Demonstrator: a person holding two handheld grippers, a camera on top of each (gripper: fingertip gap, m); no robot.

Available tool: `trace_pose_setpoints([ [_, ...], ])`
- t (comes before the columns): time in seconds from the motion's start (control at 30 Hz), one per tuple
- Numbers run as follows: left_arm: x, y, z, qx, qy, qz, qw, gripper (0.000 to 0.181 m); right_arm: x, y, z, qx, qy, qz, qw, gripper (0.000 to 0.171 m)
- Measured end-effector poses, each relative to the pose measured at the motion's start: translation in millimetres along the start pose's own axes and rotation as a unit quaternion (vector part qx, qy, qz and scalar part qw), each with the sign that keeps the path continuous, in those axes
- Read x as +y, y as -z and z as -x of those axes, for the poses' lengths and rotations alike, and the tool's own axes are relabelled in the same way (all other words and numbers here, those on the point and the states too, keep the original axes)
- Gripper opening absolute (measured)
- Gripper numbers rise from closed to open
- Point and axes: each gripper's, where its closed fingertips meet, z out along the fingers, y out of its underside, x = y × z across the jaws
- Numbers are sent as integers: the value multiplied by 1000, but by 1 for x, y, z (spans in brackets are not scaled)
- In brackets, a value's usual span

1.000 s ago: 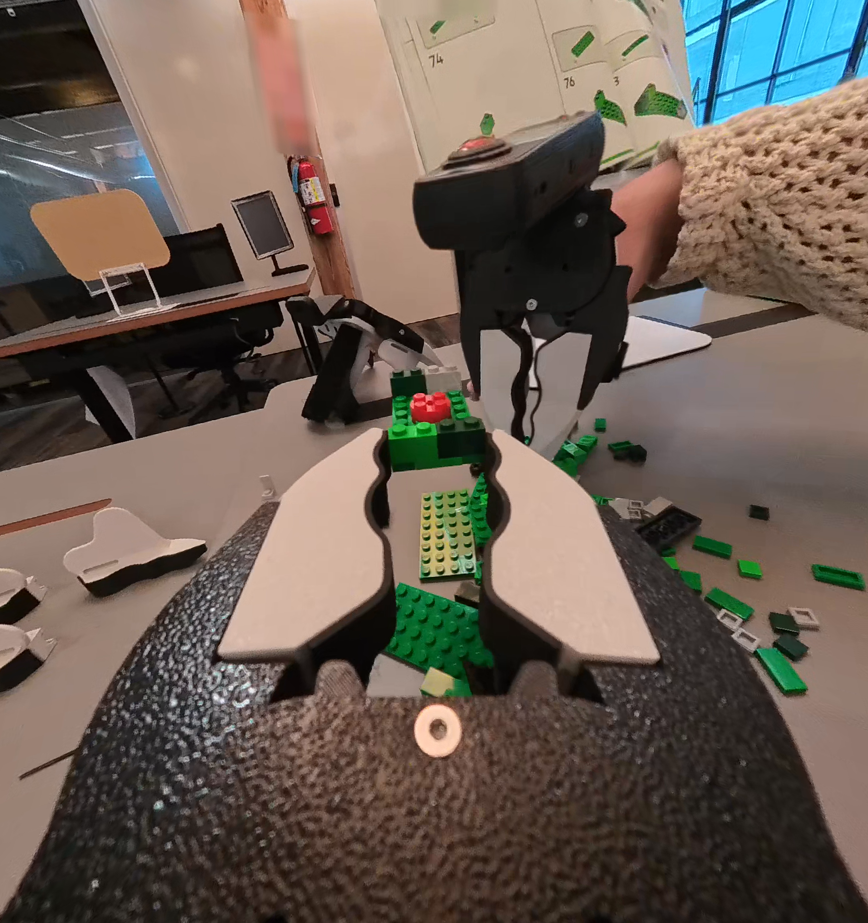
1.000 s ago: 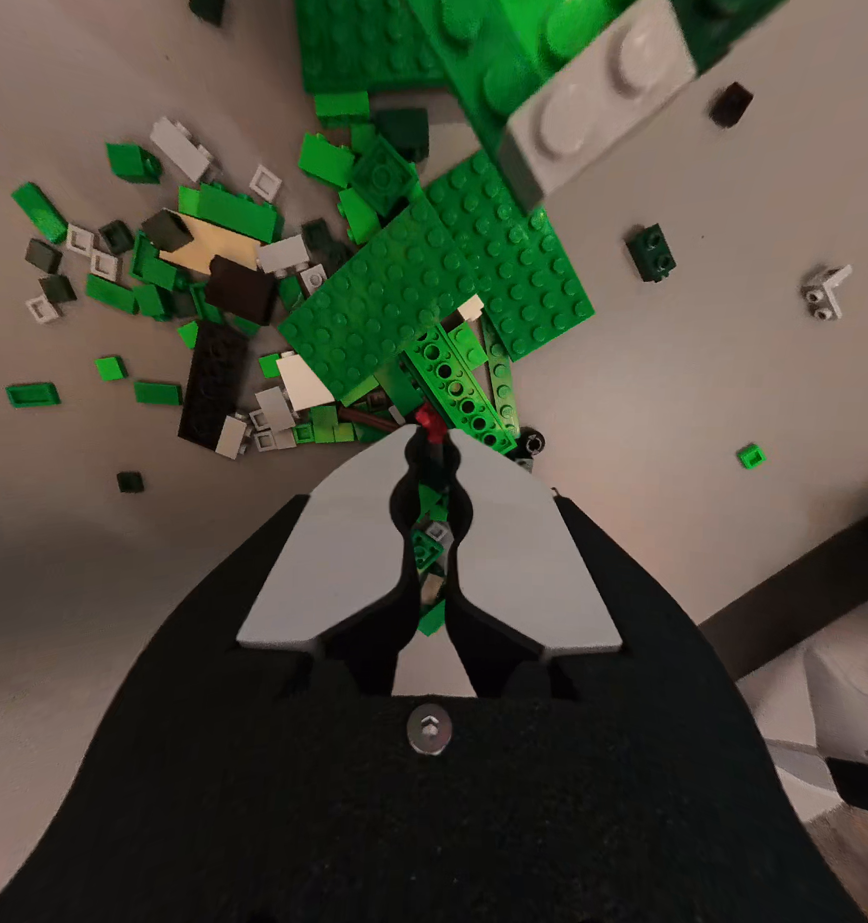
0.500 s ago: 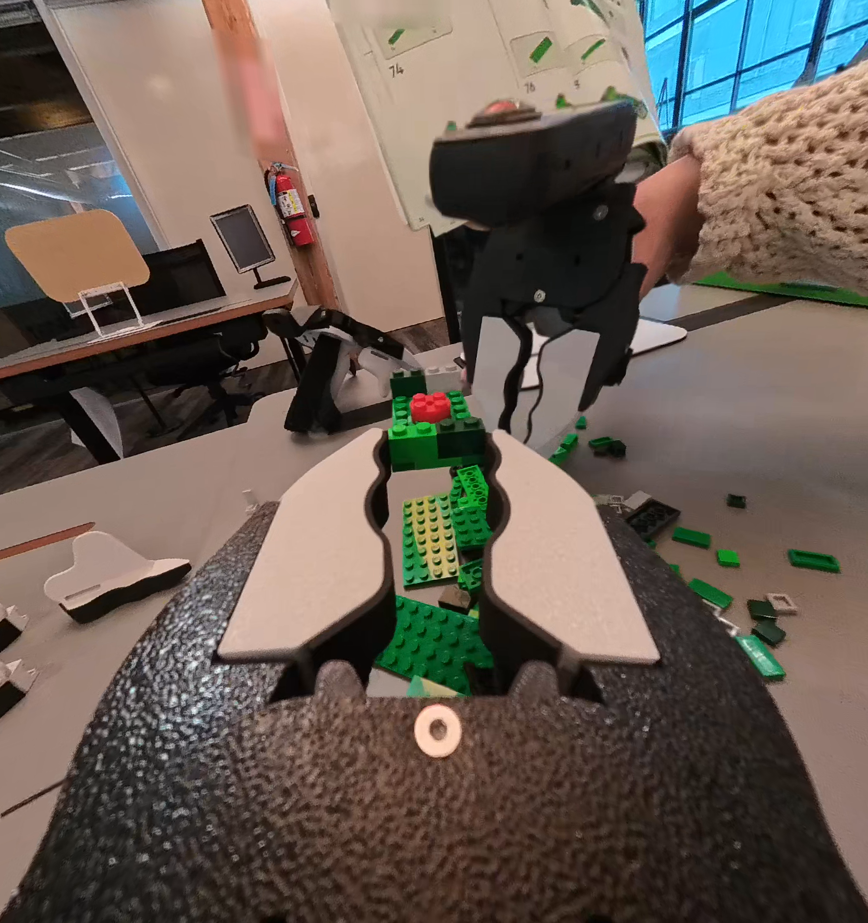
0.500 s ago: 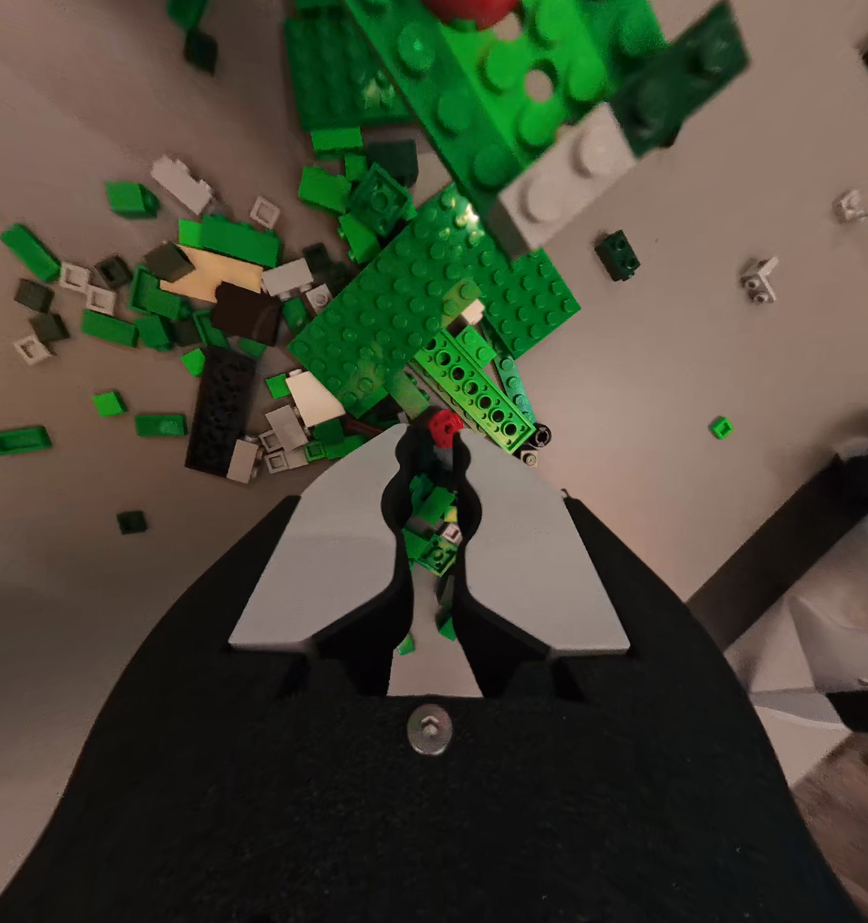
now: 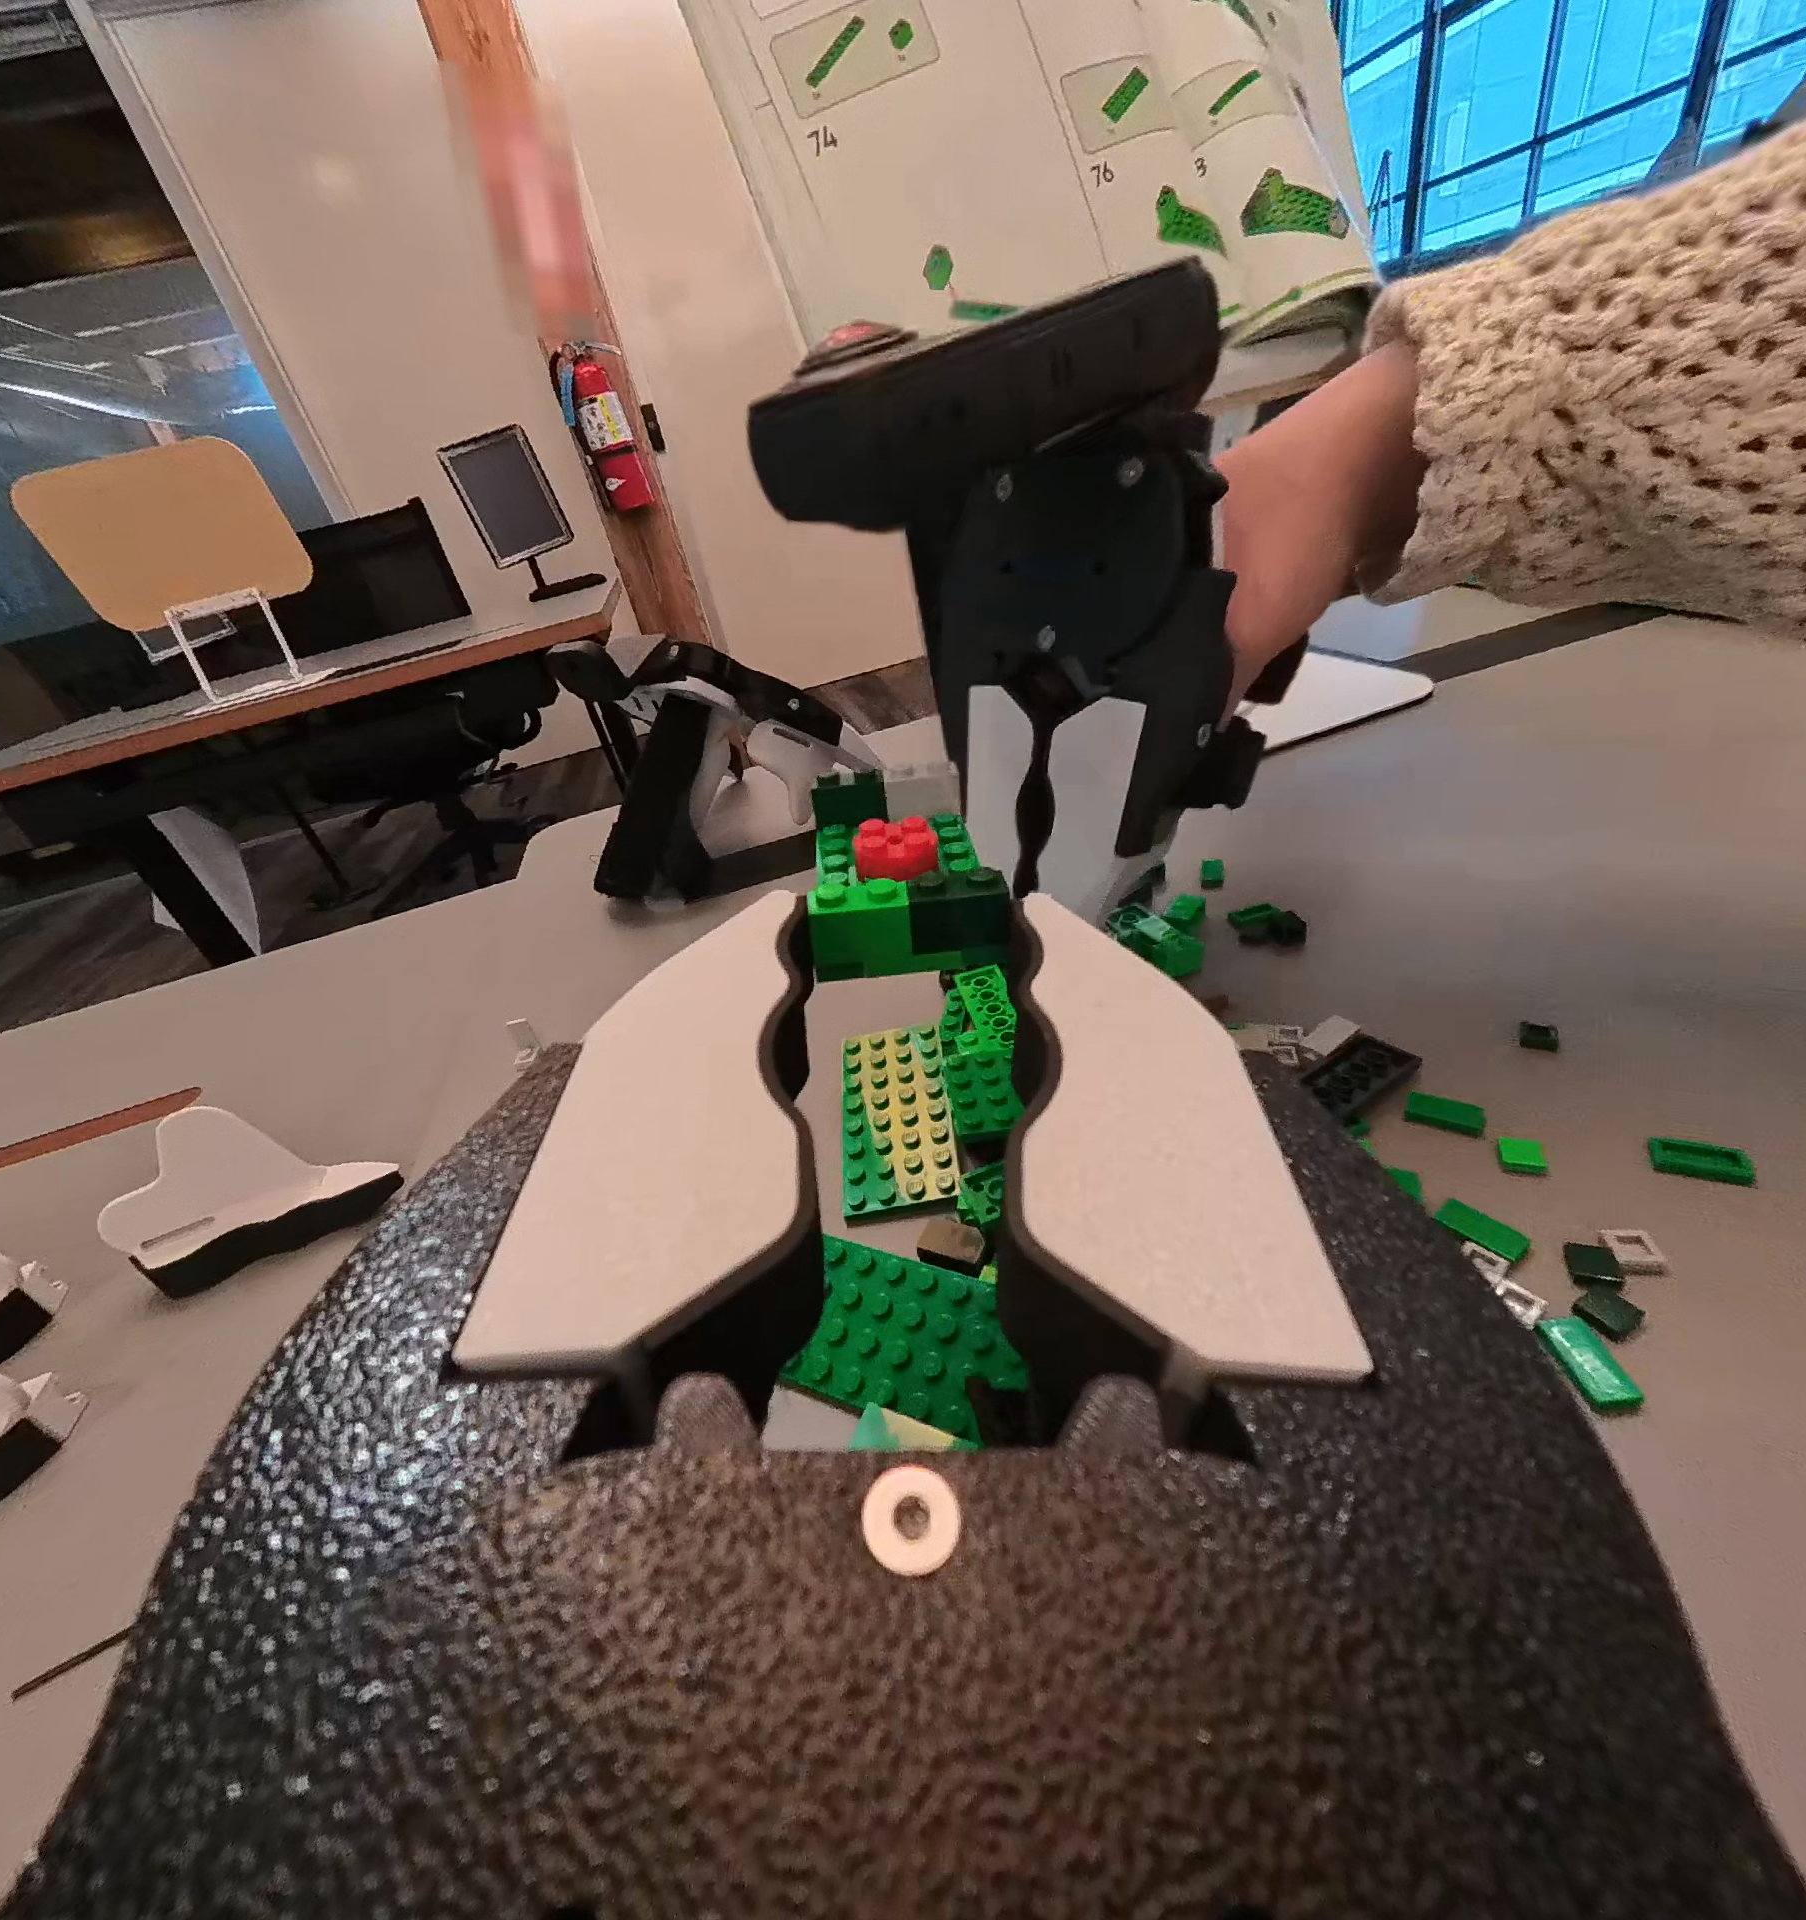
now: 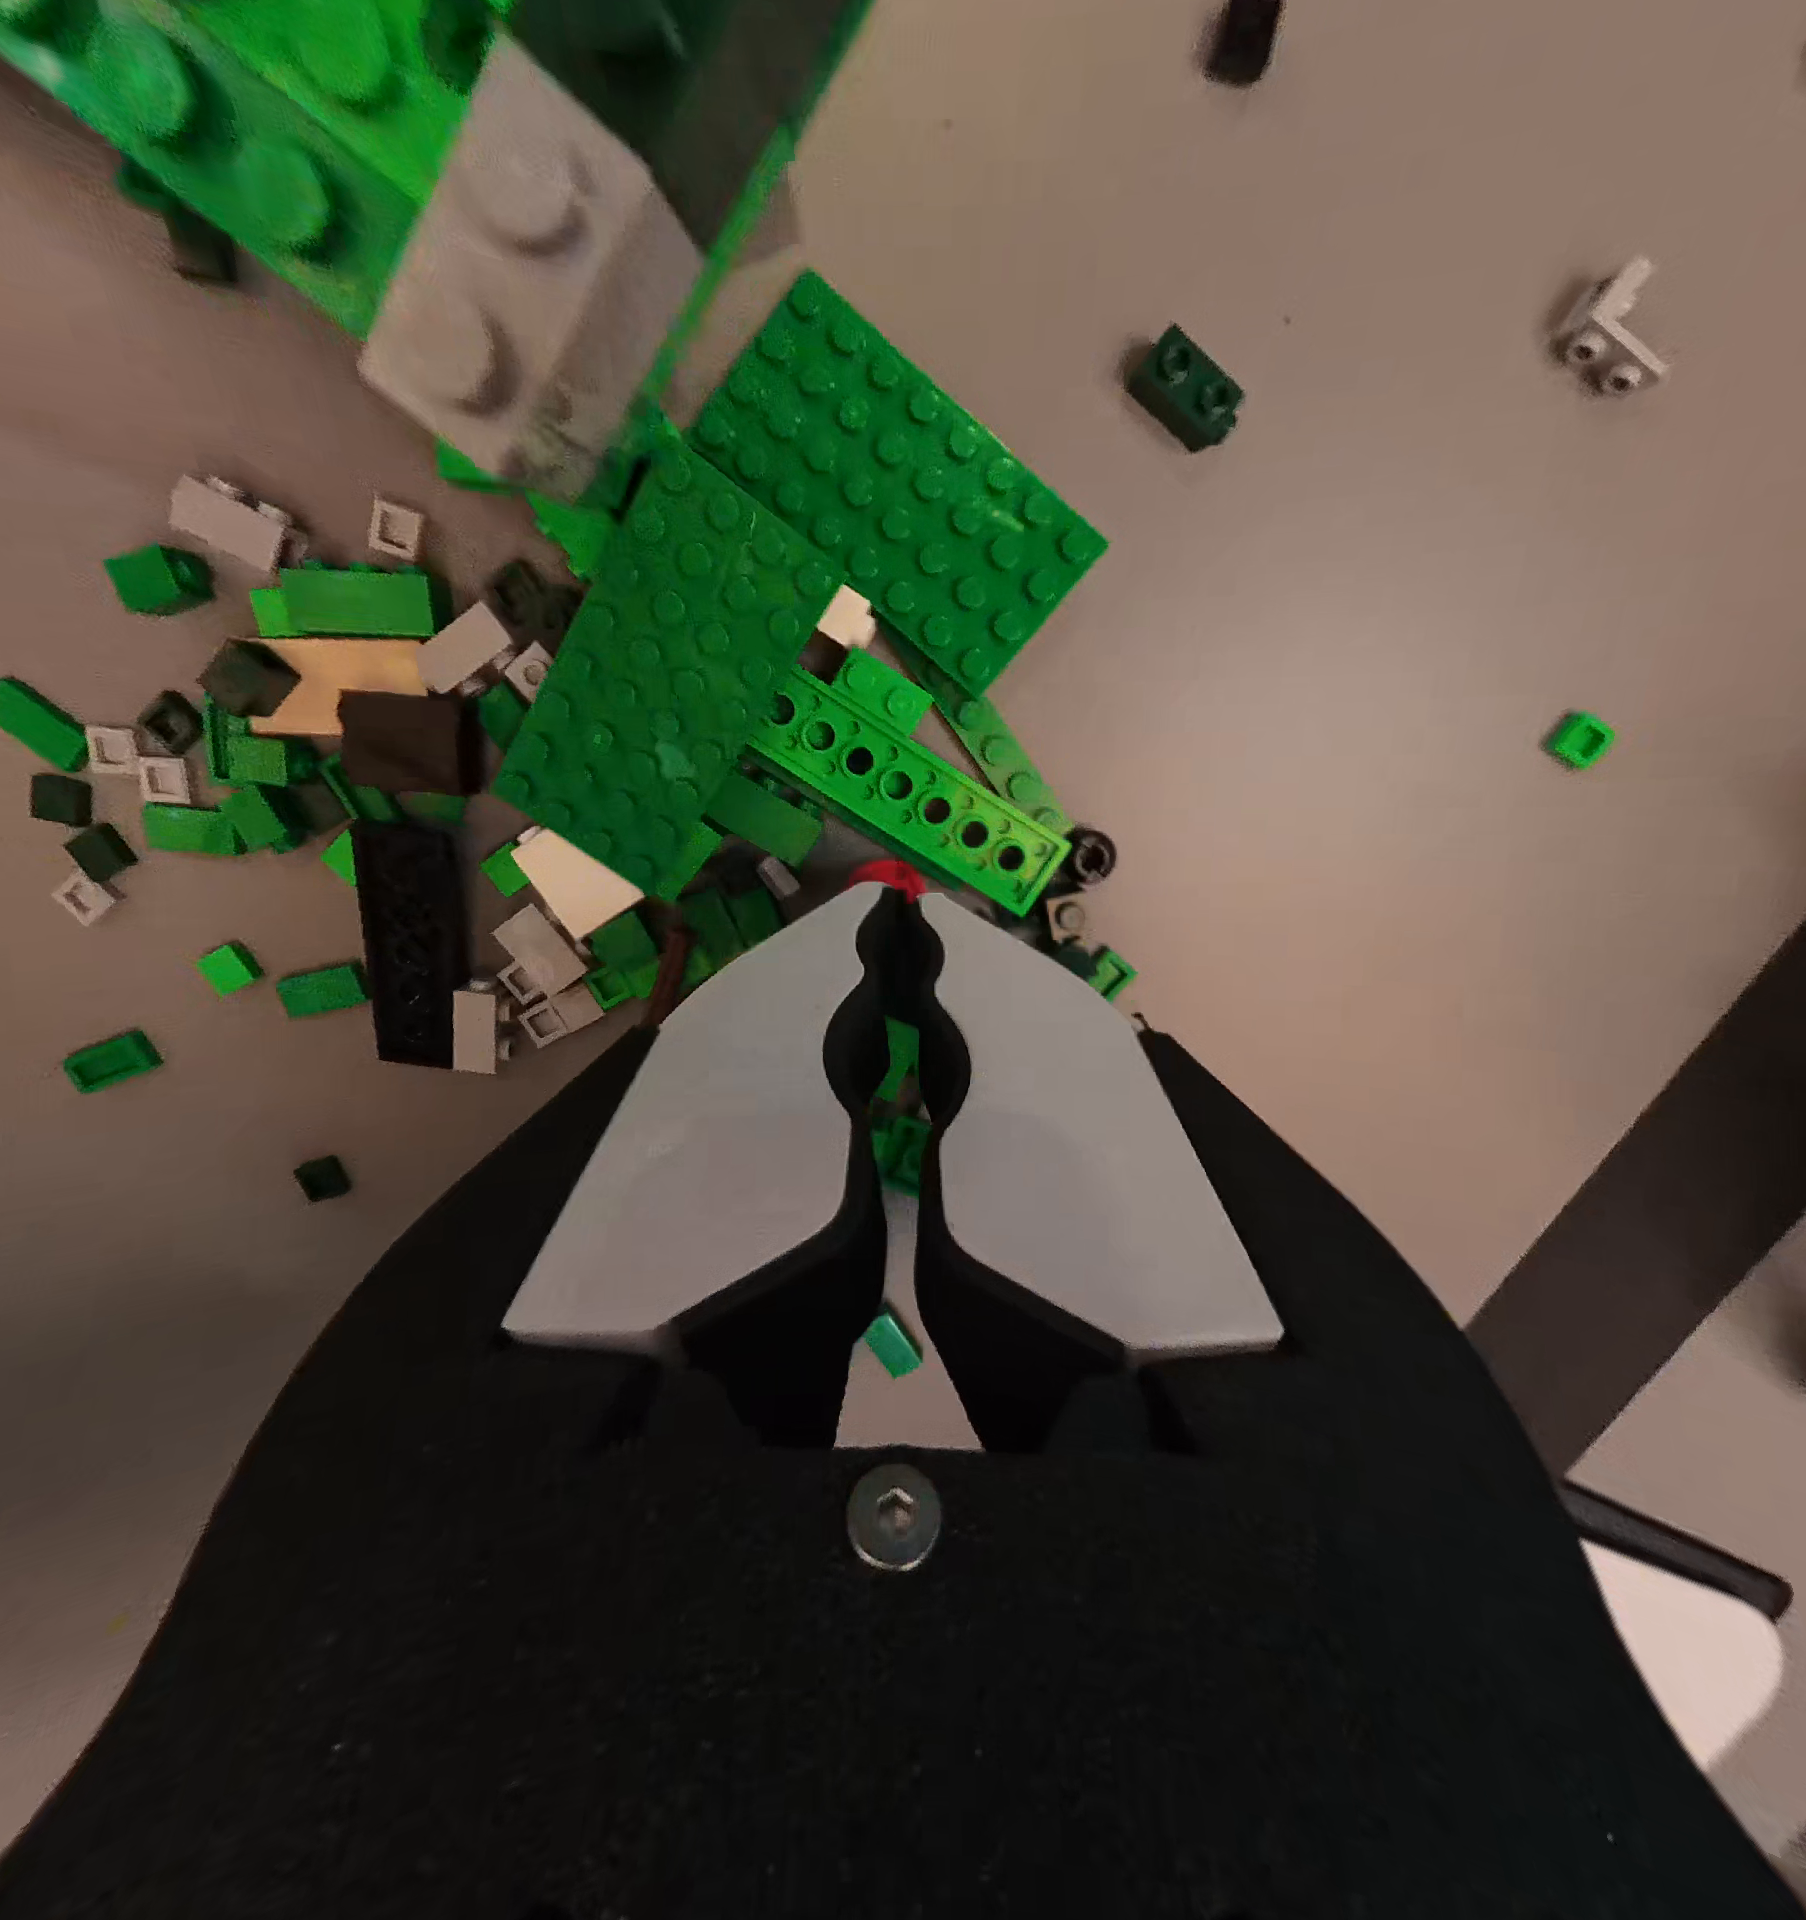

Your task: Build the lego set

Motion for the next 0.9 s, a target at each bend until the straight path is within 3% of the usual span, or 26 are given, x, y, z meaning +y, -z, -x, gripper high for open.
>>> trace_pose_setpoints([
  [0.1,0,-1,-3,6,-4,0,1000,35,5,5,-7,31,-21,-17,999,0],
  [0.37,0,0,-5,10,-10,0,1000,35,2,-7,2,-11,-33,-14,999,22],
  [0.6,0,0,-5,11,-10,1,1000,35,5,-9,0,-2,-23,19,1000,15],
  [0.77,-2,0,-8,19,-5,-3,1000,35,-4,25,14,100,-9,-82,992,15],
  [0.83,-4,0,-15,31,-2,-6,999,35,3,48,30,180,0,-126,976,15],
  [0.9,-7,0,-29,58,-3,-9,998,35,16,76,50,308,34,-166,936,15],
])
